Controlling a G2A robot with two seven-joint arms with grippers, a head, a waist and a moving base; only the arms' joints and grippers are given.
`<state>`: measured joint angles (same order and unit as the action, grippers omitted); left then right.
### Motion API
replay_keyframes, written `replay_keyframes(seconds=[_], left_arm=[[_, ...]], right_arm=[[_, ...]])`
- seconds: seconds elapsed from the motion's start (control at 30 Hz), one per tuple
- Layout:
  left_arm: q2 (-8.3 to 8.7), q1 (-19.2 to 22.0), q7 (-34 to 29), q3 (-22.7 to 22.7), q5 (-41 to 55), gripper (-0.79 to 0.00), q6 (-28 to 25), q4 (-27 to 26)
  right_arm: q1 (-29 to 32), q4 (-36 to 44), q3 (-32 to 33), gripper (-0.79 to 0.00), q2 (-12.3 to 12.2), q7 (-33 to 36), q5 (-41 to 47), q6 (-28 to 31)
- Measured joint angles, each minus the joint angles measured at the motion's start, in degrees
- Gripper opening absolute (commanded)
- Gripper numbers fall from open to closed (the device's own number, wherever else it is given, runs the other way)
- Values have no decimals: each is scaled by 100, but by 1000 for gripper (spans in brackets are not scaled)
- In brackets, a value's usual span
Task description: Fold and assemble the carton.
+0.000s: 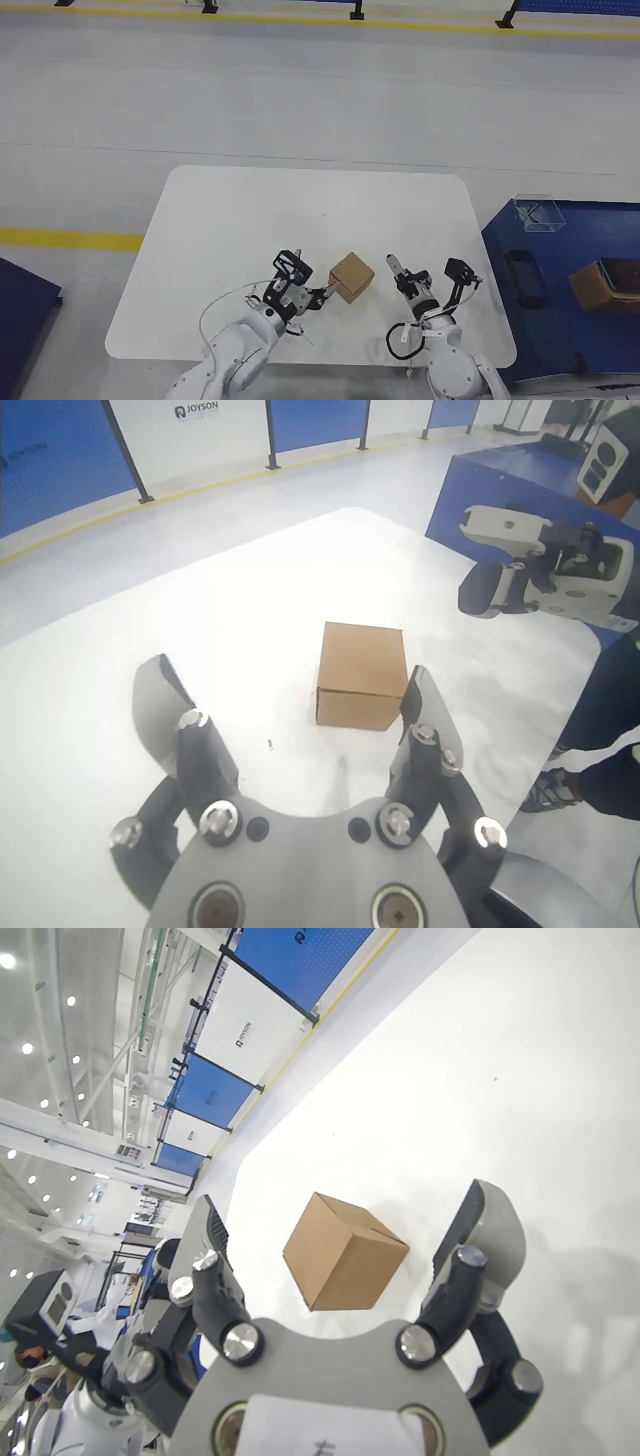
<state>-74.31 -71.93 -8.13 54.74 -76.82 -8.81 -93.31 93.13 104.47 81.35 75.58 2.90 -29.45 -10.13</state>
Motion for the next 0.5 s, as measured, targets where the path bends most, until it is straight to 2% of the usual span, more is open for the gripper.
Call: replay_keyframes(seconds=[0.13, 0.3, 0.5], left_arm=[[-163, 519, -72, -390, 238, -785, 0, 496], [-365, 1147, -361, -803, 556, -785, -153, 1034], [-536, 1522, -640, -1136, 664, -785, -172, 1357]], right_arm=[[-175, -127, 153, 0, 23, -40, 249, -496], [-154, -192, 314, 0, 16, 140, 501, -399], [-151, -192, 314, 0, 16, 138, 504, -393]])
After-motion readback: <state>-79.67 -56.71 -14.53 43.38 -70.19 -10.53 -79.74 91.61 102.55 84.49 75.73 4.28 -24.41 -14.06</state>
